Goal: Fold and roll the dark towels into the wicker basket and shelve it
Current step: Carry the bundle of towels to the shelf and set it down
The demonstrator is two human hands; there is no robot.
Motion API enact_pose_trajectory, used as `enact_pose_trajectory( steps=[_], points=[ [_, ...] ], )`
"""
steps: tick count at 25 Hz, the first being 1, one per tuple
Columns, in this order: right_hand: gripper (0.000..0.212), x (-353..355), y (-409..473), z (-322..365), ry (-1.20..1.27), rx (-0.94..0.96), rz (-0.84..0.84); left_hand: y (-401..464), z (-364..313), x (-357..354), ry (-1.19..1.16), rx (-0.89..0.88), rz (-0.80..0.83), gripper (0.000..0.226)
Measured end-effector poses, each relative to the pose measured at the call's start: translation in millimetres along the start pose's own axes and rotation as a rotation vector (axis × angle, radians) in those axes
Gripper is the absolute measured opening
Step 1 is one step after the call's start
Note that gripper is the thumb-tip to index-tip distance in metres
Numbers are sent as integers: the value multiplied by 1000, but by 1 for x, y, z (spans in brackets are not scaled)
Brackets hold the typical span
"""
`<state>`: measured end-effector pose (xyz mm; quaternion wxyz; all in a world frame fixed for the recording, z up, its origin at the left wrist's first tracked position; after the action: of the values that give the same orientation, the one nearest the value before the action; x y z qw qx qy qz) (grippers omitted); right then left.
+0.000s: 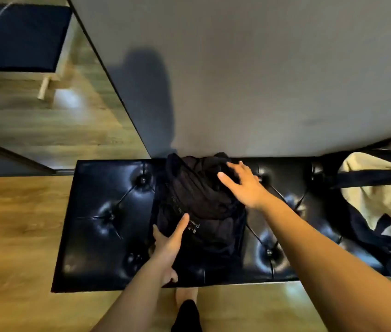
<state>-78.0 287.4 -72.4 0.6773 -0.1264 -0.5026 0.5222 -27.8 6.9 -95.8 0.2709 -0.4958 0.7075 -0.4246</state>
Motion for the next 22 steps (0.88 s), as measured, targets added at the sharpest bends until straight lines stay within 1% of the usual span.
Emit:
enact_pose_trajectory(
  steps=[1, 2, 3, 4, 6, 7, 8, 10, 11, 12, 14, 15, 17, 18, 19, 22],
  points=[
    [87, -2, 15, 4, 1, -23, 7, 8, -9, -1, -54, -80, -40, 142],
    [83, -4, 29, 6, -7, -53, 22, 24, -8, -6, -103, -129, -47, 136],
    [82, -9, 45, 6, -24, -91, 50, 31, -11, -9, -127, -180, -76, 131],
    [83, -15, 53, 7, -26, -124, 96, 40, -11, -15, -180, -211, -58, 129],
    [93, -36, 62, 5, -119, -130, 154, 46, -28, -13, -187, -340, -101, 124],
    [97, -43, 59, 5, -140, -119, 183, 48, -36, -11, -188, -382, -110, 118],
    [96, -53, 55, 1, -129, -114, 227, 53, -38, -12, -170, -390, -96, 111],
    [88, -56, 36, -2, -40, -117, 280, 51, -56, -9, -108, -440, -70, 103],
    [88, -55, 28, -10, -12, -130, 295, 50, -63, -5, -58, -459, -73, 103],
    [91, -52, 21, -20, 9, -144, 310, 53, -66, 0, -29, -471, -82, 109],
    [101, -54, 5, -38, 98, -169, 357, 51, -59, 12, 46, -386, -113, 126],
    [105, -56, 0, -45, 163, -176, 371, 48, -48, 16, 87, -264, -121, 133],
    [102, -68, -3, -57, 260, -193, 397, 37, -20, 15, 79, -22, -92, 138],
    [99, -76, -2, -60, 287, -189, 406, 34, -14, 11, 33, 14, -70, 137],
    [101, -84, -1, -62, 317, -181, 412, 33, -13, 7, -4, 12, -51, 134],
    [114, -94, -8, -55, 478, -220, 387, 38, -22, -1, -100, -63, 8, 118]
  ],
)
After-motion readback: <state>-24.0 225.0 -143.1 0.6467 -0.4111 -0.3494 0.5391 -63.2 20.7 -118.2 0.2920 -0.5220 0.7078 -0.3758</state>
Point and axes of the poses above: each hand's wrist, its own y-axis towards the middle knuckle, its own x-axis out of the back of the hand, z = x × y, the point moved 10 cm from there along y, towards the middle knuckle, and after that the axes turned 13 degrees about -x, right-handed, at the moved point
